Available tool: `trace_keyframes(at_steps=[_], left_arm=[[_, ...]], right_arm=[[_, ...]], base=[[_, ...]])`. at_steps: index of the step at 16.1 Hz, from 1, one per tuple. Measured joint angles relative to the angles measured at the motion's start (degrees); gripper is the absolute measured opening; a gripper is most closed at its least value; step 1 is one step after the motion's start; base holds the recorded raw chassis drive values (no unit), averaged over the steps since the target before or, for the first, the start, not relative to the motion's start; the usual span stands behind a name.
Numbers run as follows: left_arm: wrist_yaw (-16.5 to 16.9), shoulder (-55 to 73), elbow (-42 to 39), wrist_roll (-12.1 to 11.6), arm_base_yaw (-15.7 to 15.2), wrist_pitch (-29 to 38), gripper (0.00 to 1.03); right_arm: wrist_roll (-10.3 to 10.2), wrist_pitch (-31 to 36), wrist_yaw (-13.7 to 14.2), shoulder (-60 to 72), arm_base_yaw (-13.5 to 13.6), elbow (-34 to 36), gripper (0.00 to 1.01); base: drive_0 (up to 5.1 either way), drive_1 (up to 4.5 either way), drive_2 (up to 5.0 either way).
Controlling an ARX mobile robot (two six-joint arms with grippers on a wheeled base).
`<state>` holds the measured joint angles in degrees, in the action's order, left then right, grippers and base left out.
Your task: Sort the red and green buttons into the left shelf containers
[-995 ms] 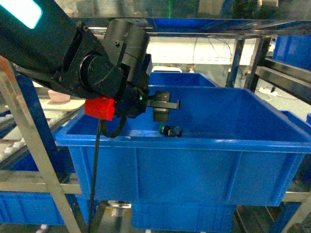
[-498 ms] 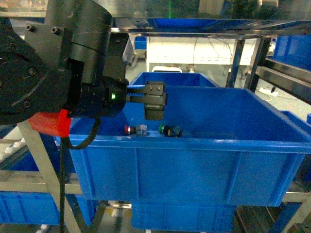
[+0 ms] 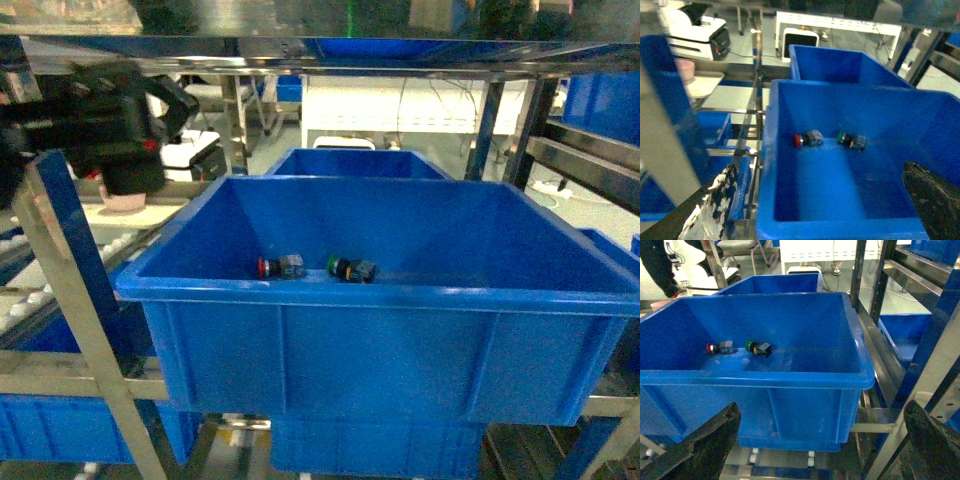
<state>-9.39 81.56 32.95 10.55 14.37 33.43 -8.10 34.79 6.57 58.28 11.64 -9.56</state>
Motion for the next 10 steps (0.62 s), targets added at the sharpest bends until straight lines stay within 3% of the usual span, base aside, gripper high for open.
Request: trace_keyframes(at_steps=[2,5,8,9,10], left_arm=[[-3.7,-11.7,-4.4,1.5,-2.3,-2.6,0.98],[-8.5,-25.0,-5.2,3.7,-3.0,-6.8,0.98],[-9.2,-26.9,-4.9,6.0,-3.6,-9.7,0.98],[-5.9,-26.4,-6.1,4.0,-4.6,-6.6,0.93],[-1.8,-27.7,-8.2,0.5,-5.6,-4.4,0.84]], right_arm=[[0.0,0.0,0.0,0.0,0.0,0.0,0.98],[0.0,0.0,0.0,0.0,0.0,0.0,0.98],[0.0,0.0,0.0,0.0,0.0,0.0,0.98],[0.4,2.6,0.7,0.5,0.1,0.4,0.97],[2.5,12.9,3.3,3.0,0.1,2.5,0.88]], base=[[0.0,0.0,0.0],[0.0,0.0,0.0],[0.0,0.0,0.0],[0.0,0.0,0.0],[0.0,0.0,0.0]])
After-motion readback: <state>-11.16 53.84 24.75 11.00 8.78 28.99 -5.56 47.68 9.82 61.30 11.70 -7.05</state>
